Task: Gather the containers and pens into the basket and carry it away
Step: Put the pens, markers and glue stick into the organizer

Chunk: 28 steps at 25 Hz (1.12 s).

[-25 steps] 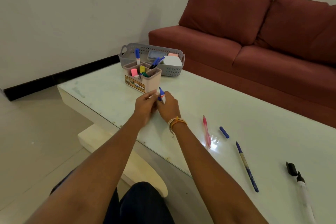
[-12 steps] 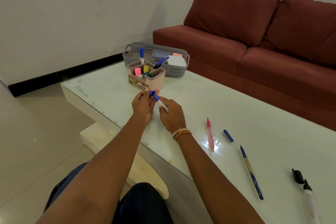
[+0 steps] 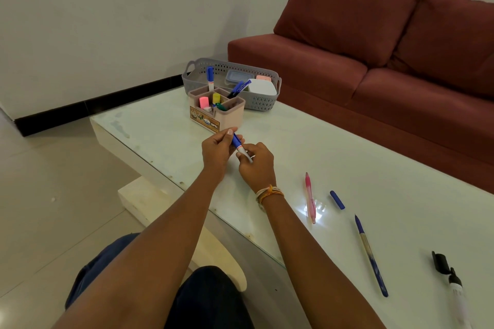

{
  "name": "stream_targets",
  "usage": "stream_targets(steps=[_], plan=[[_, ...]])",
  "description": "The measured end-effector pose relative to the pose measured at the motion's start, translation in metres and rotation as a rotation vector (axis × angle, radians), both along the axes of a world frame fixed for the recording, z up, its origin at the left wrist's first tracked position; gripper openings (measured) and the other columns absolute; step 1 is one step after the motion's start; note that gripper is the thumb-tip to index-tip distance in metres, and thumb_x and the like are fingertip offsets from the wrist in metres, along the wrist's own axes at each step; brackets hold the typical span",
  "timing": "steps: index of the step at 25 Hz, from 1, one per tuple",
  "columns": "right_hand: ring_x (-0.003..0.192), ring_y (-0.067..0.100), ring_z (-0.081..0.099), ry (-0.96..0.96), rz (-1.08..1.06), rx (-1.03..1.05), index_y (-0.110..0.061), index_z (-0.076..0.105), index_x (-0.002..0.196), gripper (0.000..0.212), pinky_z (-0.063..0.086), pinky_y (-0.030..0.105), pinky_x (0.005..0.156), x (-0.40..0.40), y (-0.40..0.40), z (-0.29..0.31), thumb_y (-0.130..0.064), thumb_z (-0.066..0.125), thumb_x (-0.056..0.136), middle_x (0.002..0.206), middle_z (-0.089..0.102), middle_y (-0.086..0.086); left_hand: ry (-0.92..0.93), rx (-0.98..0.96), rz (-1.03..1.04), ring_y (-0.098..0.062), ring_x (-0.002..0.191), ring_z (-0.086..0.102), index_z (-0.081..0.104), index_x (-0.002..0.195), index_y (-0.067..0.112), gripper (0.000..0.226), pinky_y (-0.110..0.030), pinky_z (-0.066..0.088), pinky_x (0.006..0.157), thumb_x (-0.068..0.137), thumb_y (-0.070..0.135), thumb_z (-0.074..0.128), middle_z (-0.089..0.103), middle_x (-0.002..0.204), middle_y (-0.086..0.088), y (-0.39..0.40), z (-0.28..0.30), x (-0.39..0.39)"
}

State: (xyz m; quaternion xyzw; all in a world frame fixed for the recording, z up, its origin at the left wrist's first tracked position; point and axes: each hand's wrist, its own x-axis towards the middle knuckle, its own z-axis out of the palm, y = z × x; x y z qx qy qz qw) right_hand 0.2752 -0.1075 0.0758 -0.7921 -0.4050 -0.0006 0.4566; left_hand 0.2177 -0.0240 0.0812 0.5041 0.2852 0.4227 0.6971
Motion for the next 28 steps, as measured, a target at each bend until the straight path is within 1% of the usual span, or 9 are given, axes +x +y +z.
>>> stream_targets(steps=[5,8,10,14,17,19,22,24,28], plan=[[0.072,0.011,0.05,0.026,-0.036,0.075,-0.004,0.069,0.113,0.028,0.033,0.004,0.063,0.0,0.005,0.004,-0.008,0.065,0.086,0.093,0.066,0.017,0.056,0.007,-0.091,-0.027,0.109,0.063,0.054,0.131,0.005,0.034,-0.032,0.053,0.091,0.1,0.012,0.043,0.061,0.127,-0.016,0.006,0.006,-0.002],[0.083,0.015,0.059,0.012,-0.024,0.174,-0.005,0.068,0.116,0.029,0.05,0.02,0.078,-0.001,0.028,0.035,-0.011,0.066,0.088,0.099,0.069,0.014,0.233,0.195,0.15,-0.028,0.111,0.062,0.053,0.132,0.011,0.036,-0.037,0.053,0.093,0.096,0.007,0.046,0.06,0.128,-0.012,0.035,0.008,-0.016],[0.09,0.017,0.063,0.016,0.018,0.211,-0.004,0.067,0.116,0.03,0.049,0.024,0.083,0.004,0.056,0.069,-0.012,0.065,0.088,0.104,0.072,0.012,0.411,0.303,0.268,-0.029,0.109,0.061,0.05,0.129,0.011,0.038,-0.037,0.054,0.09,0.092,0.006,0.053,0.059,0.124,-0.014,0.068,0.005,-0.03],[0.084,0.02,0.064,-0.06,0.057,0.218,-0.001,0.067,0.103,0.02,0.048,0.028,0.083,0.022,0.119,0.128,-0.013,0.064,0.088,0.095,0.072,0.013,0.631,0.403,0.24,-0.025,0.125,0.049,0.032,0.14,0.016,0.074,-0.039,0.047,0.102,0.08,0.023,0.073,0.042,0.142,-0.011,0.094,-0.003,-0.023],[0.085,0.023,0.068,-0.082,0.058,0.223,0.0,0.065,0.102,0.019,0.049,0.024,0.081,0.03,0.159,0.147,-0.013,0.064,0.088,0.094,0.073,0.014,0.774,0.6,0.214,-0.021,0.126,0.05,0.031,0.139,0.026,0.075,-0.039,0.048,0.096,0.078,0.041,0.071,0.045,0.142,-0.003,0.094,-0.012,-0.01],[0.089,0.024,0.068,-0.106,0.071,0.178,0.0,0.066,0.103,0.021,0.049,0.025,0.082,0.035,0.181,0.152,-0.015,0.065,0.088,0.098,0.073,0.014,0.844,0.667,0.189,-0.021,0.125,0.052,0.03,0.139,0.028,0.076,-0.04,0.05,0.095,0.077,0.05,0.069,0.048,0.142,0.001,0.098,-0.014,-0.008],[0.093,0.027,0.067,-0.18,0.064,-0.059,-0.001,0.068,0.102,0.022,0.052,0.034,0.088,0.045,0.204,0.146,-0.017,0.063,0.088,0.099,0.072,0.015,0.857,0.687,0.154,-0.021,0.124,0.054,0.027,0.143,0.027,0.082,-0.039,0.05,0.095,0.076,0.052,0.068,0.049,0.142,0.003,0.102,-0.016,-0.007],[0.093,0.028,0.067,-0.173,0.066,-0.143,-0.002,0.07,0.1,0.021,0.054,0.038,0.088,0.047,0.21,0.134,-0.016,0.063,0.087,0.097,0.071,0.016,0.87,0.688,0.144,-0.022,0.124,0.054,0.025,0.145,0.025,0.083,-0.038,0.05,0.097,0.078,0.051,0.067,0.049,0.143,0.002,0.102,-0.017,-0.006],[0.093,0.025,0.068,-0.186,0.027,-0.249,-0.004,0.071,0.101,0.021,0.055,0.032,0.088,0.048,0.211,0.113,-0.016,0.068,0.085,0.099,0.072,0.012,0.875,0.654,0.126,-0.022,0.122,0.056,0.03,0.145,0.022,0.078,-0.036,0.049,0.097,0.081,0.049,0.066,0.051,0.141,0.0,0.105,-0.017,-0.004]])
